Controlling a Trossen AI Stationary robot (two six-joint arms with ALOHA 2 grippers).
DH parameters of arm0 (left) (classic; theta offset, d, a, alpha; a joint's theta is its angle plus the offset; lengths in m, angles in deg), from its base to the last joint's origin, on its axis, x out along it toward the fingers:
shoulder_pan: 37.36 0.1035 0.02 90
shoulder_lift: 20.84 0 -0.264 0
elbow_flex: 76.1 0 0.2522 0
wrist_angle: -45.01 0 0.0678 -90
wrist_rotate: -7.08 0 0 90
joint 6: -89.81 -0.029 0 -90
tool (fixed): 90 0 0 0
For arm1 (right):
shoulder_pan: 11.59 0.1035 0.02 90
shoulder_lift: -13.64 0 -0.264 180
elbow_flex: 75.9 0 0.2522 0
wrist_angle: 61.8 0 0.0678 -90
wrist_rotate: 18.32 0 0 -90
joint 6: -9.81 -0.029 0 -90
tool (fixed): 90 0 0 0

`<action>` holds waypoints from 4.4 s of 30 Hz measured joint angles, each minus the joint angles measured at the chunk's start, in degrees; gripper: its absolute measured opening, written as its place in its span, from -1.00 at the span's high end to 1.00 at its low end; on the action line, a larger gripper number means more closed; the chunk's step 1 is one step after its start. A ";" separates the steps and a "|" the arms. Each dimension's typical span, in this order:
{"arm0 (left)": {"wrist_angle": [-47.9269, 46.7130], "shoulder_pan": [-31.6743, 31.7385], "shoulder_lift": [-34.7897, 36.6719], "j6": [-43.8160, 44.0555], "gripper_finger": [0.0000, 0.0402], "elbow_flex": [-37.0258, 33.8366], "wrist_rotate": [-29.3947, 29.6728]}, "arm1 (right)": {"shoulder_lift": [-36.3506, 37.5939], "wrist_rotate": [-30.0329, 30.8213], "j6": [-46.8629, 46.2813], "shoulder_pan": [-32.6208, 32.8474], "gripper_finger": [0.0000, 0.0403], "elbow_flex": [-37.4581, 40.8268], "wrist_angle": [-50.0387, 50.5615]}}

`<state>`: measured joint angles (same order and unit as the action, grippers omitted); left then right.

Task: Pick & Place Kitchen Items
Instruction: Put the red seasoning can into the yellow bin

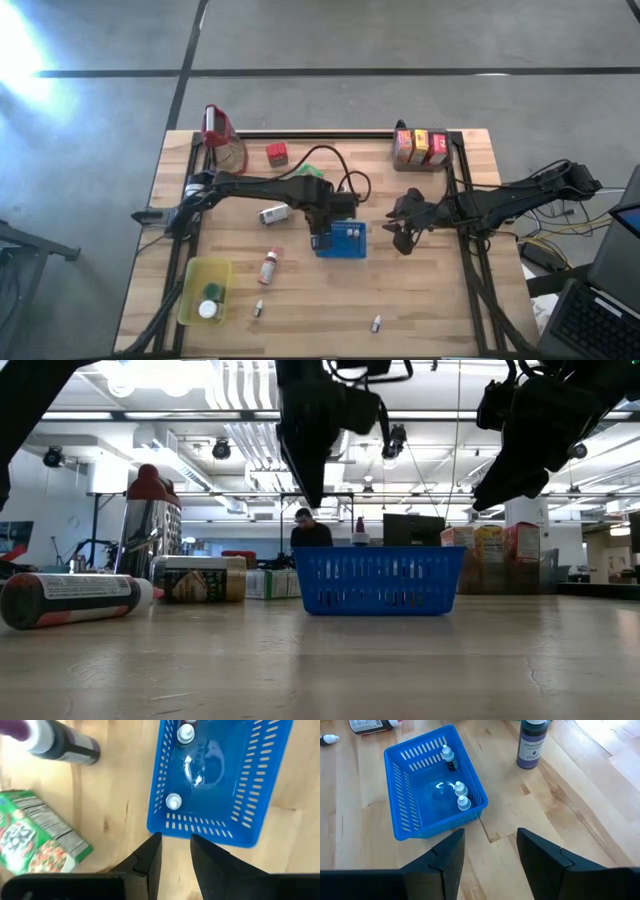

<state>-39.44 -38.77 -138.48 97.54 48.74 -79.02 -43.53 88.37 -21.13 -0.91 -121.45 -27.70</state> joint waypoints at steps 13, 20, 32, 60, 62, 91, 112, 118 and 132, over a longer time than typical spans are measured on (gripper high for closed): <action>-2.39 -3.59 5.47 0.51 0.46 3.05 2.68 | 0.00 -0.07 -0.45 0.04 0.32 0.69 0.04; 1.94 -9.19 13.30 2.88 0.46 -2.32 16.78 | 0.00 -0.07 -0.57 0.07 0.41 1.07 0.00; 23.60 -16.30 30.75 4.32 0.46 -27.01 25.77 | 0.00 -0.06 -1.81 0.07 0.58 1.43 -2.23; 75.65 -17.05 49.87 3.21 0.46 -71.98 26.54 | 0.00 0.46 5.90 0.04 0.55 2.69 -15.74; 77.17 -16.96 49.60 3.83 0.46 -73.00 27.62 | 0.00 0.51 6.55 0.04 0.52 2.69 -16.73; 76.92 -16.04 49.69 -1.71 0.42 -69.38 31.46 | -0.11 3.48 8.48 0.00 0.22 2.95 -16.85; 29.54 -0.63 47.79 8.65 -0.36 -51.73 21.63 | -0.11 3.50 8.46 -0.24 0.24 2.97 -19.11; 27.43 5.12 47.70 6.00 -0.36 -49.79 12.65 | -0.11 3.16 8.47 -0.20 0.35 2.97 -19.21; 26.42 4.50 39.88 1.70 -0.36 -50.29 10.00 | -0.11 2.78 8.48 -0.22 0.52 2.97 -18.97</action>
<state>-13.02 -34.27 -98.60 99.24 -1.55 -69.02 -43.64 91.14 -12.65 -1.13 -118.48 -46.67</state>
